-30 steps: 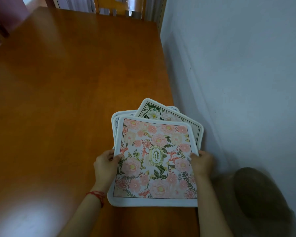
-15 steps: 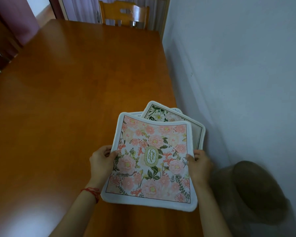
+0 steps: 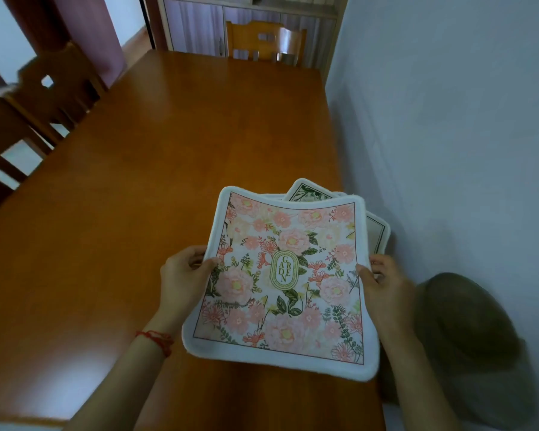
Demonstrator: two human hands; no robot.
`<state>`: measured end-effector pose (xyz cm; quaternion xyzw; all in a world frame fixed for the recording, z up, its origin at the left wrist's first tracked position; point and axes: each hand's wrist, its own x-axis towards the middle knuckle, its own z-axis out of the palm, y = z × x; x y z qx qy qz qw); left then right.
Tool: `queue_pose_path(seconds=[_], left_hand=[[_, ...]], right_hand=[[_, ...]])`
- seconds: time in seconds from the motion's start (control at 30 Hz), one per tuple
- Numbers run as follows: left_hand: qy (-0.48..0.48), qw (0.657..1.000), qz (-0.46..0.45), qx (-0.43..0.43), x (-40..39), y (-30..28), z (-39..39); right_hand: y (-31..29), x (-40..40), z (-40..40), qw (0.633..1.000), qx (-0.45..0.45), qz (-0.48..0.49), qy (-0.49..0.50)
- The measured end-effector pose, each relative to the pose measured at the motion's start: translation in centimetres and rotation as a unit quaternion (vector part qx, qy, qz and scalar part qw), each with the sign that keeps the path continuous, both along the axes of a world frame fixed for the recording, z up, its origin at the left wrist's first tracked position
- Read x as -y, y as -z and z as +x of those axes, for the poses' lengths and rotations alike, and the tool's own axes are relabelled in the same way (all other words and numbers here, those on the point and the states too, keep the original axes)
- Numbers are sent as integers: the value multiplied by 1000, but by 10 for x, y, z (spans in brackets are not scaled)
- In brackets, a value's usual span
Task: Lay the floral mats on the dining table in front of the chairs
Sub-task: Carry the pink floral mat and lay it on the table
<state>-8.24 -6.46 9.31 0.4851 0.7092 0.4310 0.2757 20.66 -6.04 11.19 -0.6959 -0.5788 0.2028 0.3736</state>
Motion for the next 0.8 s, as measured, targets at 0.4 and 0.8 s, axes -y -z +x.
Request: queue_pose_path(seconds=[0.4, 0.8], left_hand=[[-70, 997, 25, -14, 108, -47, -6], [-173, 984, 26, -8, 212, -71, -31]], right_hand=[[-39, 56, -6, 996, -39, 26, -77], [-56, 108, -43, 980, -129, 17, -151]])
